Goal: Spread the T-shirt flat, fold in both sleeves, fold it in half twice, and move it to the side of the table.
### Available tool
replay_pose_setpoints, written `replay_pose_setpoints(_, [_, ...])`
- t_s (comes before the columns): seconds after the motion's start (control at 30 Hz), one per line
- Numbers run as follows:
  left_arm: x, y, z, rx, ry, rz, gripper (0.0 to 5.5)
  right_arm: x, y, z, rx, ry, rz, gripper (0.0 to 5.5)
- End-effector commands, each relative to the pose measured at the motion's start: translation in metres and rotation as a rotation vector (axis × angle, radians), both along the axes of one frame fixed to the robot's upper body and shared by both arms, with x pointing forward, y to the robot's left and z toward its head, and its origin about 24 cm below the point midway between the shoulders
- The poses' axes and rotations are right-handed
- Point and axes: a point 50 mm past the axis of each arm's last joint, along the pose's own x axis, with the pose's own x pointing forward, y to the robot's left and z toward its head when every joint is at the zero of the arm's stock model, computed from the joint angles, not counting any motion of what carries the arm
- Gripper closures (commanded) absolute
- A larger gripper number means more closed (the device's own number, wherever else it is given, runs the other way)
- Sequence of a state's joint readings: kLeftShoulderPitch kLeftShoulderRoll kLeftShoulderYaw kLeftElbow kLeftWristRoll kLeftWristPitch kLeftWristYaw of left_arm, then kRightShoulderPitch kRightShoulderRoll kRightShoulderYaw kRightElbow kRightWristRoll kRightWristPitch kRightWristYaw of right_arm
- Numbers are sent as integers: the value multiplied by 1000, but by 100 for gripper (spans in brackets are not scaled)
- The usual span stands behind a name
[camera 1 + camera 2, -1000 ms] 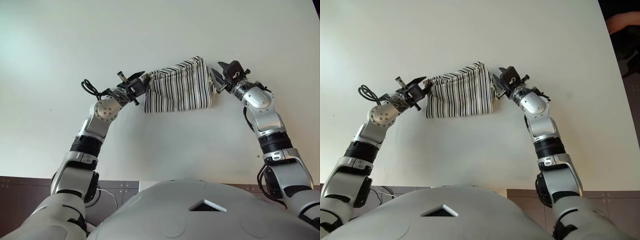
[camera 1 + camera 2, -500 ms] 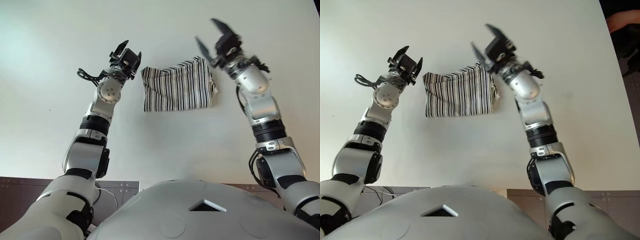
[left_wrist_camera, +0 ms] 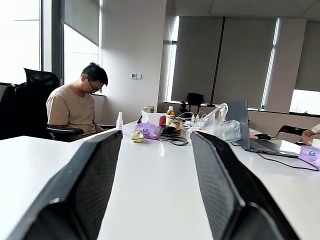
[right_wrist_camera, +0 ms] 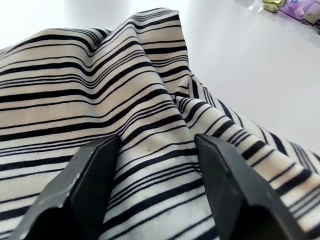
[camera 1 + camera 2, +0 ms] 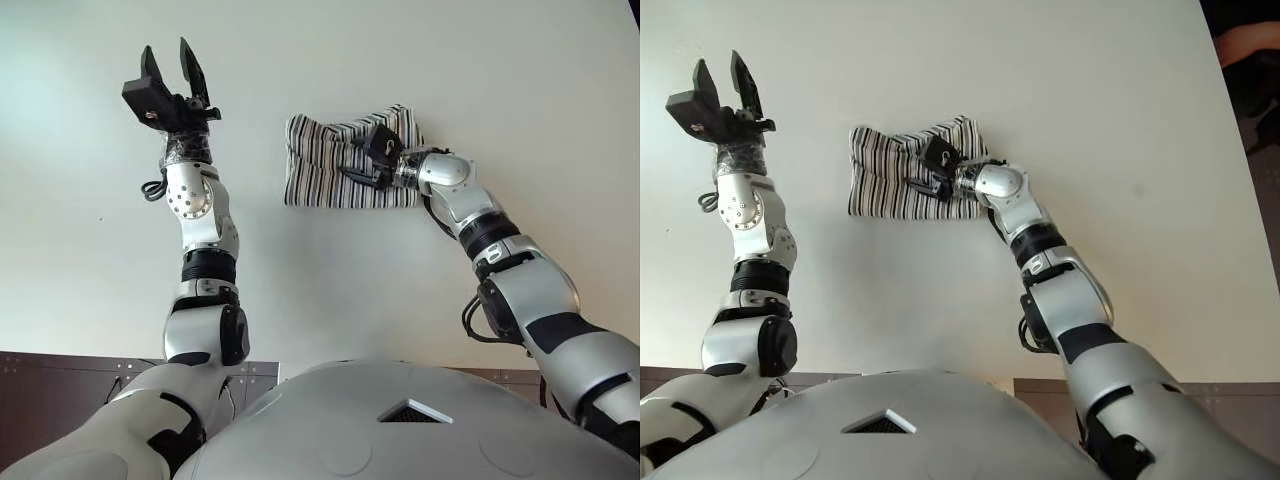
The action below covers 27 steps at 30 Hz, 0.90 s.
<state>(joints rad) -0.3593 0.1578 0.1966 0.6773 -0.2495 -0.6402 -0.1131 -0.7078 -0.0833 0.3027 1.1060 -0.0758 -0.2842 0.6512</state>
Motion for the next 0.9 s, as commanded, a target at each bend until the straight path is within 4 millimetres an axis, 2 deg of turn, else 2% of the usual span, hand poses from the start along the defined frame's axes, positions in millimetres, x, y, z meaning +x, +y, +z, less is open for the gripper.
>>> replay_pose_setpoints(0.03, [-7,-2,-22,-84,57,26,296,8,-38,-20,-63,116,-353,276])
replay_pose_setpoints(0.1, [-7,-4,-39,-165,141,69,296,11,-79,-25,2,169,-665,276])
replay_pose_setpoints(0.2, [-14,-12,-50,-182,161,82,296,0,-130,-34,80,223,-935,276])
replay_pose_setpoints(0.3, [-31,-21,-52,-151,126,108,296,-26,-195,-42,116,222,-1242,276])
replay_pose_setpoints(0.37, [-41,-37,-52,-134,106,87,296,-53,-246,-41,147,183,-1512,276])
replay_pose_setpoints(0.43, [-50,-48,-50,-103,89,74,296,-68,-270,-37,164,135,-1632,276])
replay_pose_setpoints(0.6, [-67,-54,-47,-86,73,99,296,-78,-286,-30,181,60,-1763,276])
replay_pose_setpoints(0.73, [-70,-57,-47,-79,77,93,296,-80,-290,-22,232,-30,-1796,276])
replay_pose_setpoints(0.77, [-70,-59,-45,-81,65,87,296,-79,-292,-12,250,-128,-1787,276])
replay_pose_setpoints(0.83, [-70,-66,-38,-63,25,56,296,-82,-285,31,268,-513,-1697,276])
replay_pose_setpoints(0.9, [-69,-76,-30,-30,-17,10,296,-94,-257,73,262,-862,-1534,276])
